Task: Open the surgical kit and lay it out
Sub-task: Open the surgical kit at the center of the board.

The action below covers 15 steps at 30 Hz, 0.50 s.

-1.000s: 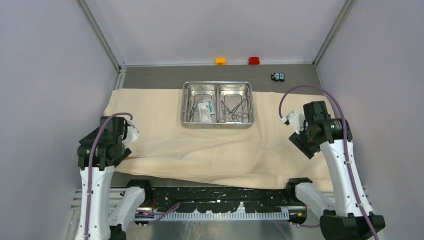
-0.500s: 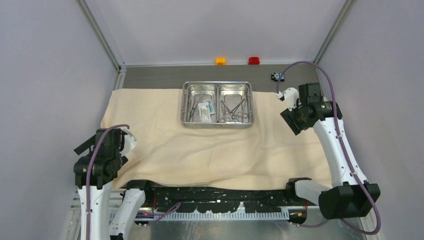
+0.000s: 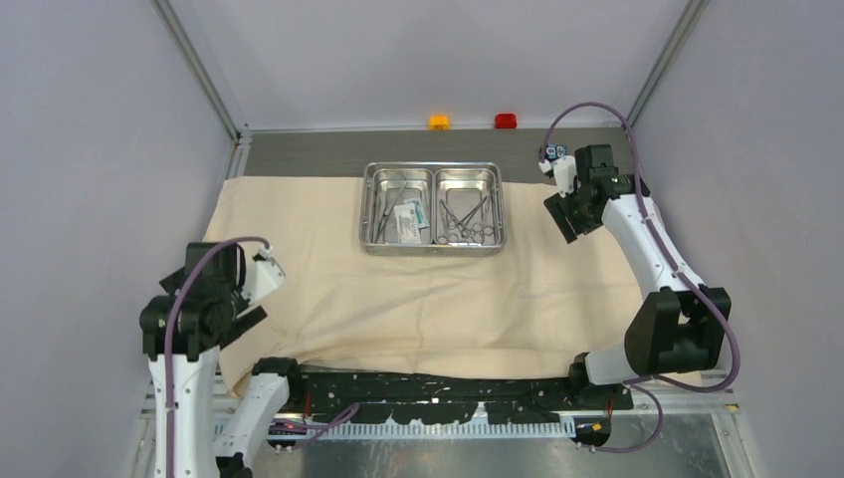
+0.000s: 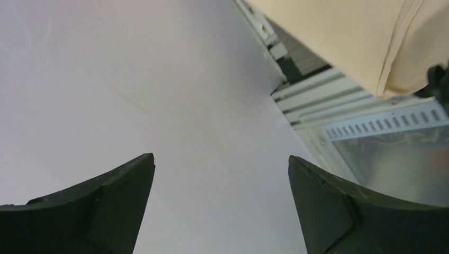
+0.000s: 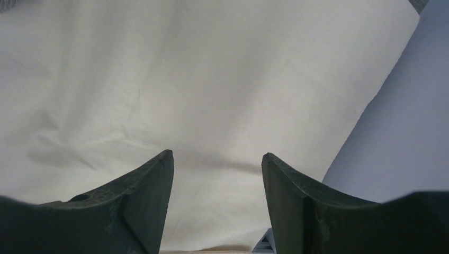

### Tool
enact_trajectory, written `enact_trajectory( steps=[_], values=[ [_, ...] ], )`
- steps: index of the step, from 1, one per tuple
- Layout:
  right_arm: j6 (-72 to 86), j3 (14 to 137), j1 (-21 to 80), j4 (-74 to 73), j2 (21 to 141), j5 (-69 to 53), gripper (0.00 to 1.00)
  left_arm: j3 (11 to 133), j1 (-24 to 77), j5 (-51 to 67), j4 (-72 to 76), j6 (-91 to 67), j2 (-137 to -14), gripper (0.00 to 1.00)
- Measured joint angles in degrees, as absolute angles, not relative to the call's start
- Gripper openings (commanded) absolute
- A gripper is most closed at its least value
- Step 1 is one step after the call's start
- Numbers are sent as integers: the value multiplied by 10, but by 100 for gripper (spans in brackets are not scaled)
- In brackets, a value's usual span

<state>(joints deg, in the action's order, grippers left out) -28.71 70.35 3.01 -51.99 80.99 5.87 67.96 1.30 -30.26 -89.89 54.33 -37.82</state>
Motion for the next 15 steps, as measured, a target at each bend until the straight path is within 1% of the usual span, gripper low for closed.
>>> enact_trajectory(
  steps=[4, 6, 9, 12, 15],
  values=[
    [-252, 717, 30, -486, 837, 58, 66, 757, 13, -192, -872, 502, -488, 100],
    [-234, 725, 30, -469, 854, 58, 67, 763, 13, -142, -825, 465, -549, 100],
    [-209, 737, 30, -441, 889, 60, 66, 763, 13, -97, -729, 406, -648, 99],
    [-184, 755, 27, -416, 940, 59, 64, 778, 13, -71, -635, 344, -773, 95],
    [-156, 783, 19, -402, 991, 41, 64, 842, 13, -32, -571, 275, -928, 93]
  ],
)
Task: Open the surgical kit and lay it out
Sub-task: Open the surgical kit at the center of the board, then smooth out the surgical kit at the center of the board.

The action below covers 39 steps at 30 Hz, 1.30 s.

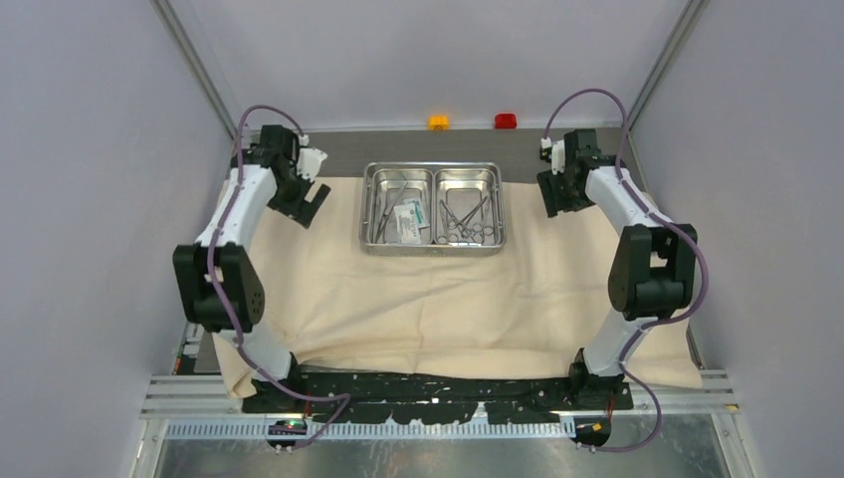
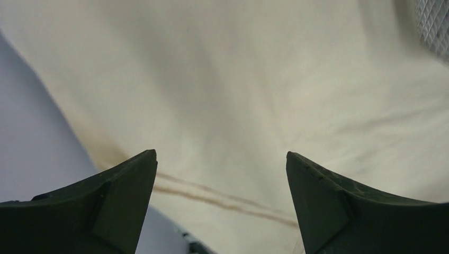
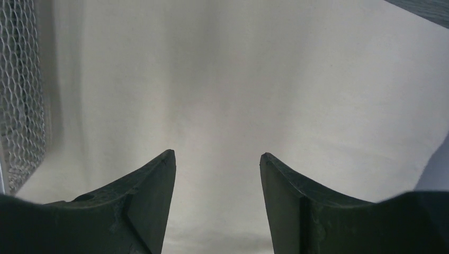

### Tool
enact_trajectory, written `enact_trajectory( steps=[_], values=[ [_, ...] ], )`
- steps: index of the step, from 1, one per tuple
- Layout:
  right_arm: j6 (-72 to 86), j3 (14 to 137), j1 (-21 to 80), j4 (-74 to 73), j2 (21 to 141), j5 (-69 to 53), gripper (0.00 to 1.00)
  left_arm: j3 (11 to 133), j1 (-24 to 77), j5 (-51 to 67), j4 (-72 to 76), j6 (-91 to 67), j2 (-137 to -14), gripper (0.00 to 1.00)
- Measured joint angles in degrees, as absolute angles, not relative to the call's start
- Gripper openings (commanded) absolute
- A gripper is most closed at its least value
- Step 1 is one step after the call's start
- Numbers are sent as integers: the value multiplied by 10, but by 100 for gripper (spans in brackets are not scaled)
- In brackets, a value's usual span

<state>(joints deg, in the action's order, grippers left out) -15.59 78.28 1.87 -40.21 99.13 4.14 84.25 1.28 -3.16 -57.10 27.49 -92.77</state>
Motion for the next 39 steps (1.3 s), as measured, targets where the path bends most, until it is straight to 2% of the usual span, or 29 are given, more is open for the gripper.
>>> enact_trajectory(
  steps=[4, 12, 19, 23, 33, 39],
  values=[
    [-118, 810, 9, -393, 1032, -7, 64, 920, 13, 23, -525, 194, -1056, 90],
    [-73, 861, 7, -381, 1070, -62, 64, 1032, 15, 78, -481, 83, -1188, 87],
    [-55, 849, 18, -375, 1113, -87, 64, 1046, 30, 92, -467, 54, -1244, 88],
    [-53, 841, 31, -375, 1117, -93, 63, 1036, 44, 90, -463, 50, -1248, 84],
    [-42, 841, 50, -373, 1157, -98, 52, 1034, 52, 84, -459, 50, -1277, 68],
    [-36, 849, 51, -373, 1171, -102, 39, 1034, 52, 75, -458, 50, -1279, 49]
  ],
)
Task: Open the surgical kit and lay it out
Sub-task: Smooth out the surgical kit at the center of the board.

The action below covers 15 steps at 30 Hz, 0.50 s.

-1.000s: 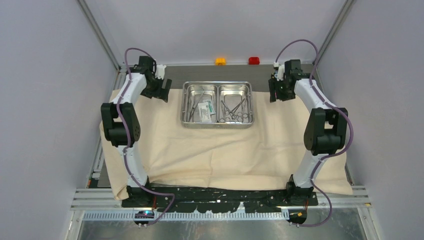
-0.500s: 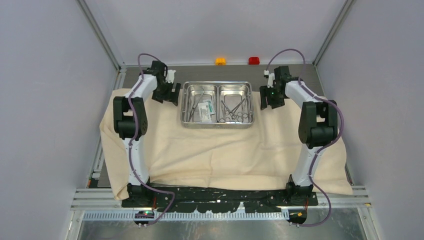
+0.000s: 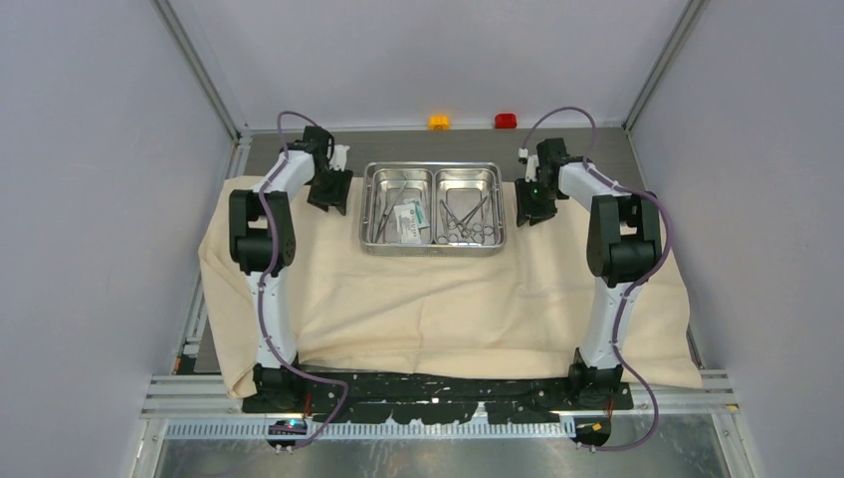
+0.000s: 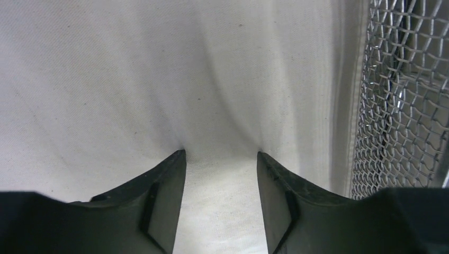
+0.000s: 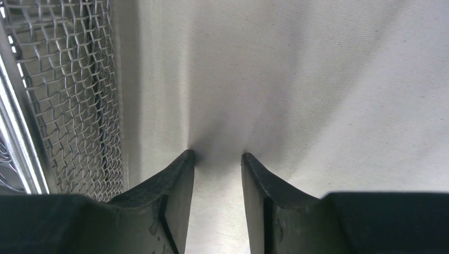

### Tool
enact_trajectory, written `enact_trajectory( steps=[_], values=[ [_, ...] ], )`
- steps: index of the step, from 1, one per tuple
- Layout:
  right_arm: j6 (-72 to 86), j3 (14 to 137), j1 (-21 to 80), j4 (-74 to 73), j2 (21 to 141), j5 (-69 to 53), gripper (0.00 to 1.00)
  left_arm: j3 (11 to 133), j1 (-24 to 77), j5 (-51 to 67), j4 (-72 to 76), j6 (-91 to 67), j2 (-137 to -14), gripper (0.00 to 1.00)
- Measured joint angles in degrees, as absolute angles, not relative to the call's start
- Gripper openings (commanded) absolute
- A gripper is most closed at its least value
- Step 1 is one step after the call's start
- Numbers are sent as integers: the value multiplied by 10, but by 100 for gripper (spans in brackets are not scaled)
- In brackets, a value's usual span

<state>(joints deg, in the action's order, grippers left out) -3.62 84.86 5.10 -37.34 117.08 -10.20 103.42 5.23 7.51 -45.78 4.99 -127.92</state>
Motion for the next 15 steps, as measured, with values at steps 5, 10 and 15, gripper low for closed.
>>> enact_trajectory(
  steps=[5, 10, 15],
  values=[
    [-29, 861, 50, -378, 1181, -103, 20, 1035, 48, 72, -456, 51, -1281, 29],
    [-26, 871, 50, -381, 1190, -110, 5, 1036, 48, 77, -458, 49, -1283, 7],
    [-26, 879, 50, -389, 1195, -112, 0, 1037, 48, 88, -460, 46, -1284, 0]
  ],
)
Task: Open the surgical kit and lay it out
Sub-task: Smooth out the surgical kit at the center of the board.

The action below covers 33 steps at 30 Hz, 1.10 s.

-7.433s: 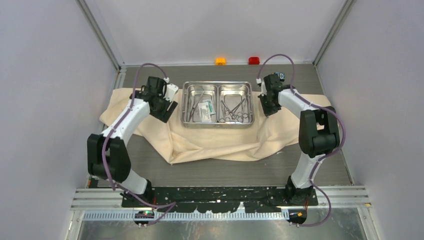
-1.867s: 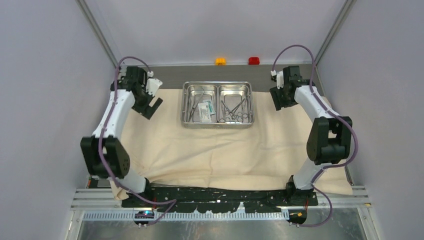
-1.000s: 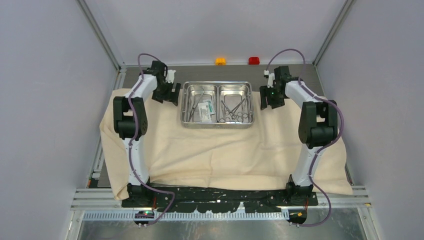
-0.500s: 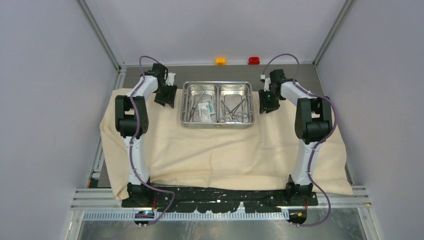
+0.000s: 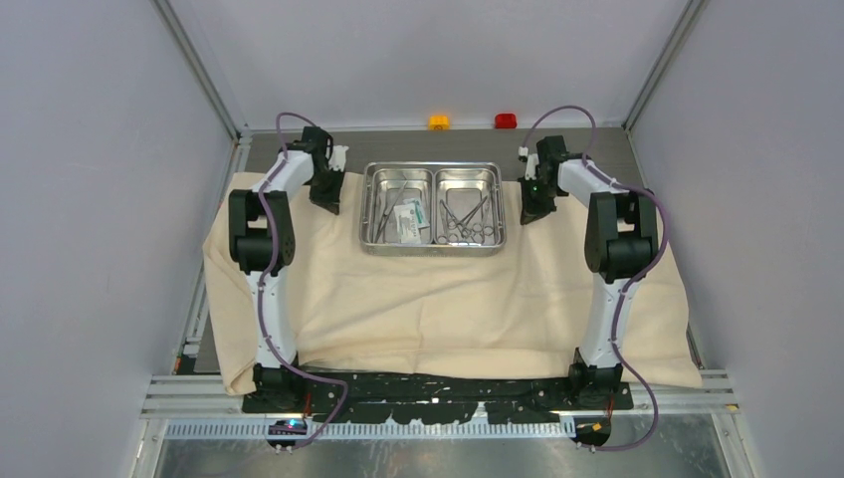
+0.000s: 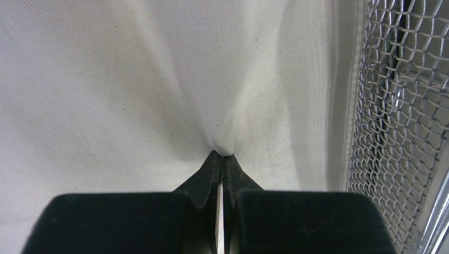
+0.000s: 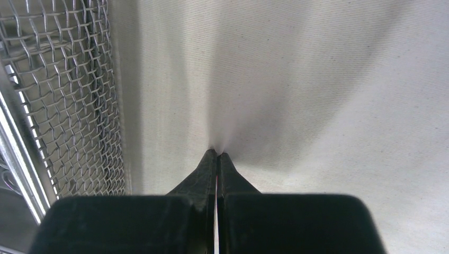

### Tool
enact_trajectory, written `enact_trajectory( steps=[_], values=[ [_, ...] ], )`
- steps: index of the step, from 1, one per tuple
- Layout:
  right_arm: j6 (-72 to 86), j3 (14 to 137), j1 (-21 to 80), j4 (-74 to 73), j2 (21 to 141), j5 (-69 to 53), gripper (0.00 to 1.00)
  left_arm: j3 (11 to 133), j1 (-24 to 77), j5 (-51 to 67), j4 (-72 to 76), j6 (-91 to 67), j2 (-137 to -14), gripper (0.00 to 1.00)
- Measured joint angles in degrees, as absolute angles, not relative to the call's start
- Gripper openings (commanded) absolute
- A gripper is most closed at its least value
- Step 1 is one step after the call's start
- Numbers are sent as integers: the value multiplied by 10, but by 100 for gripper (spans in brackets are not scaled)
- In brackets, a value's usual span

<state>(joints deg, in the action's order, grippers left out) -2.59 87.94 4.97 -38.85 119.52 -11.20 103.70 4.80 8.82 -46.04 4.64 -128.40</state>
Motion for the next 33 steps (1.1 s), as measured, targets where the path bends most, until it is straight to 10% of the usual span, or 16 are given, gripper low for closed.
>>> enact_trajectory(
  steps=[33],
  values=[
    [-41, 1167, 33, -514, 1362, -63, 0, 1261, 41, 102, -553, -31, -1411, 0]
  ],
)
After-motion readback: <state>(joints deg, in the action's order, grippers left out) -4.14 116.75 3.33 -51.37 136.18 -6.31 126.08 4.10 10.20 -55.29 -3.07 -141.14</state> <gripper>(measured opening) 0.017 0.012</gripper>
